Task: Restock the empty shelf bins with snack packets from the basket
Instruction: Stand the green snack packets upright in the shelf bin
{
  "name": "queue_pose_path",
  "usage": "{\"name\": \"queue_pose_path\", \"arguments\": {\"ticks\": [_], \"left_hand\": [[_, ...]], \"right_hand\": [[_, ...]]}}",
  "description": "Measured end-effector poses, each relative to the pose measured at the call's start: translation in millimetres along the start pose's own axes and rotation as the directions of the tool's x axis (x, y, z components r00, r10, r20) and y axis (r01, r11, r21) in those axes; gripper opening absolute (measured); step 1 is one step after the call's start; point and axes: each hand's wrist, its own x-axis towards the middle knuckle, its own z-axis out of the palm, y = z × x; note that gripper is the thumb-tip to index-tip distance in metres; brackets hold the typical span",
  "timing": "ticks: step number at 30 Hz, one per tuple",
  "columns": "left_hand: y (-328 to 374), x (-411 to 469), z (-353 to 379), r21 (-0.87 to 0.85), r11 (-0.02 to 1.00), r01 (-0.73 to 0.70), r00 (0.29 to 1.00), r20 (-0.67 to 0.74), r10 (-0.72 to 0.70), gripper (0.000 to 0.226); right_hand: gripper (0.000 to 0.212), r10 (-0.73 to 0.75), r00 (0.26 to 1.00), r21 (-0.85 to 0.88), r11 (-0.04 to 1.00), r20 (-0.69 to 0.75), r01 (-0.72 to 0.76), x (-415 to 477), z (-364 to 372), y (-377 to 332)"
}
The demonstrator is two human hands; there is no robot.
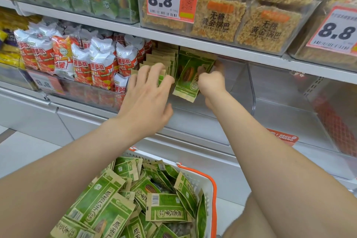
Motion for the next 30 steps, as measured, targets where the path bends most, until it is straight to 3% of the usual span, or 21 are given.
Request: {"name": "queue_pose_path", "arguments": {"ticks": [3,7,18,23,27,30], "left_hand": [[-10,6,9,0.062,0.998,0.025,0.998,0.060,-0.029,0.049],[-15,10,19,0.064,0.996,0.063,0.992,0.107,-0.070,0.052],[-20,13,24,0.077,0.996,0.047,0.991,0.125,-0.056,0.056],[-20,11,23,0.075,0.996,0.047,0.989,0.136,-0.057,0.055],[-20,10,22,0.054,0.997,0.057,0.991,0.117,-0.064,0.054],[-18,8,18,0.053,0.997,0.052,0.996,0.075,-0.056,0.059]], "right_hand": [[0.049,-0.081,0.997,-0.262,0.962,0.001,0.078,19,9,3],[0.048,-0.060,0.997,-0.494,0.869,-0.055,0.025,40,27,3],[0.030,-0.197,0.969,-0.369,0.920,-0.147,0.131,63,41,21],[0.040,-0.105,0.982,-0.374,0.927,-0.154,0.040,63,36,27],[0.066,0.005,0.991,-0.407,0.911,-0.132,-0.058,59,33,23],[0.057,0.034,0.998,-0.480,0.875,-0.059,-0.058,44,25,13]]}}
